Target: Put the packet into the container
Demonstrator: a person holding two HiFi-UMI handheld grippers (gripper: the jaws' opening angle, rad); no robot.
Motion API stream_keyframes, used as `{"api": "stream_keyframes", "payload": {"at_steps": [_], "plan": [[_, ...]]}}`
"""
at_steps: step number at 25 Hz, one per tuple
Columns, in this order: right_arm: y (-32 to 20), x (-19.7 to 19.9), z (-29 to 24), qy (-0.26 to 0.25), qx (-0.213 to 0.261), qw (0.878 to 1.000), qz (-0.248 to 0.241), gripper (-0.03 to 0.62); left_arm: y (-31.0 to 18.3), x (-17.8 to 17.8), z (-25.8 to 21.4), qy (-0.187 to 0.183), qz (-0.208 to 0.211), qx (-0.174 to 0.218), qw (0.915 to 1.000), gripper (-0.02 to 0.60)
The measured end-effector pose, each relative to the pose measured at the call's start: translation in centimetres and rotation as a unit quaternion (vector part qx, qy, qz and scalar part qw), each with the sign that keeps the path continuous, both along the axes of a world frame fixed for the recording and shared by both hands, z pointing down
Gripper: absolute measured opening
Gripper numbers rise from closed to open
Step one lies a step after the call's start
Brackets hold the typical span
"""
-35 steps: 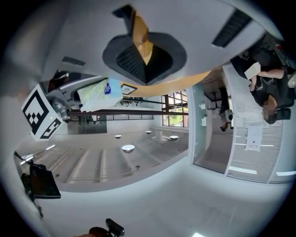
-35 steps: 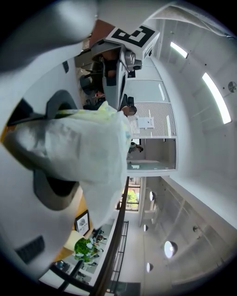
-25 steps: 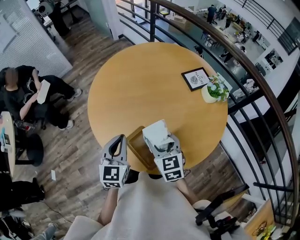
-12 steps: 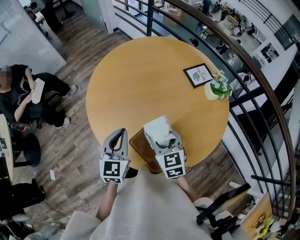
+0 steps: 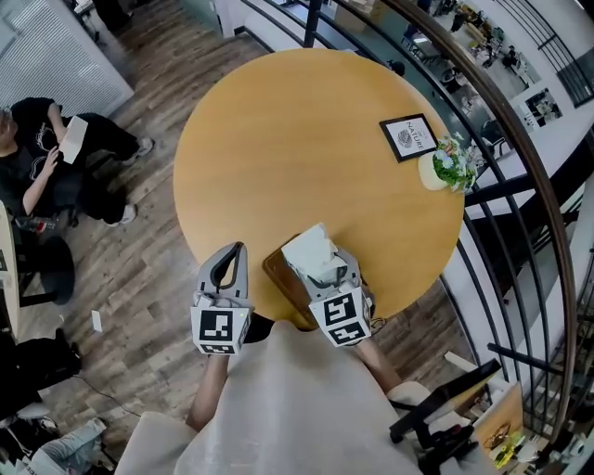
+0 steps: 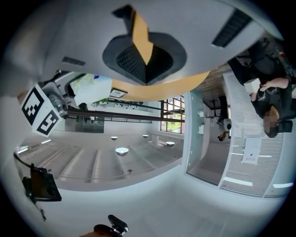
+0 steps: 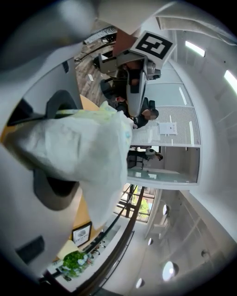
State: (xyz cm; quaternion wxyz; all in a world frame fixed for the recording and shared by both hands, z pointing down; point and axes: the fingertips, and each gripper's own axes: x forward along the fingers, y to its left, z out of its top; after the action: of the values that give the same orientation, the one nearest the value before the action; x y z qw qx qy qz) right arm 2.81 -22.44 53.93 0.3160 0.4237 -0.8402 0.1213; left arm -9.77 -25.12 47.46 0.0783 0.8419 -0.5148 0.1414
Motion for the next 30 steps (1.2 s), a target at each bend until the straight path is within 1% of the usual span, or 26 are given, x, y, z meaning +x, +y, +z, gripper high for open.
{"api": "stream_keyframes", "payload": {"at_steps": [4,7,12,17,21,26,28,30], "plan": [[1.5,-0.5,1.7,0.048,-0.012,0.998,-0.047,0.264,0.1,-0.9,0.4,0.0,-0.014,-0.001,0.9999,0.005],[3.0,-0.7,2.7,0.057,-0.028,0.996,-0.066,0.264,0.5,-1.2,0.6,0.007,-0.02,-0.003,0.9998,0.005],[5.0,-0.9,4.2,0.055,-0.06,0.994,-0.075,0.264,1.0,-1.2,0.7,0.017,-0.025,-0.004,0.9995,0.005],[5.0,-1.2,5.9,0.065,-0.086,0.991,-0.08,0.264,1.5,-1.3,0.6,0.024,-0.029,0.0,0.9993,0.005],[4.5,-0.8,7.9,0.062,-0.122,0.988,-0.069,0.264,1.5,-1.3,0.3,0.03,-0.033,0.002,0.999,0.005],[4.2,-1.0,11.1,0.088,-0.165,0.979,-0.082,0.264,1.5,-1.8,0.2,0.032,-0.041,0.002,0.9987,0.005],[4.1,-1.0,12.2,0.121,-0.175,0.973,-0.093,0.264,1.6,-1.8,0.1,0.034,-0.042,0.002,0.9985,0.005],[4.1,-1.0,12.9,0.151,-0.193,0.964,-0.106,0.264,1.7,-1.7,0.1,0.036,-0.042,0.001,0.9985,0.005]]}}
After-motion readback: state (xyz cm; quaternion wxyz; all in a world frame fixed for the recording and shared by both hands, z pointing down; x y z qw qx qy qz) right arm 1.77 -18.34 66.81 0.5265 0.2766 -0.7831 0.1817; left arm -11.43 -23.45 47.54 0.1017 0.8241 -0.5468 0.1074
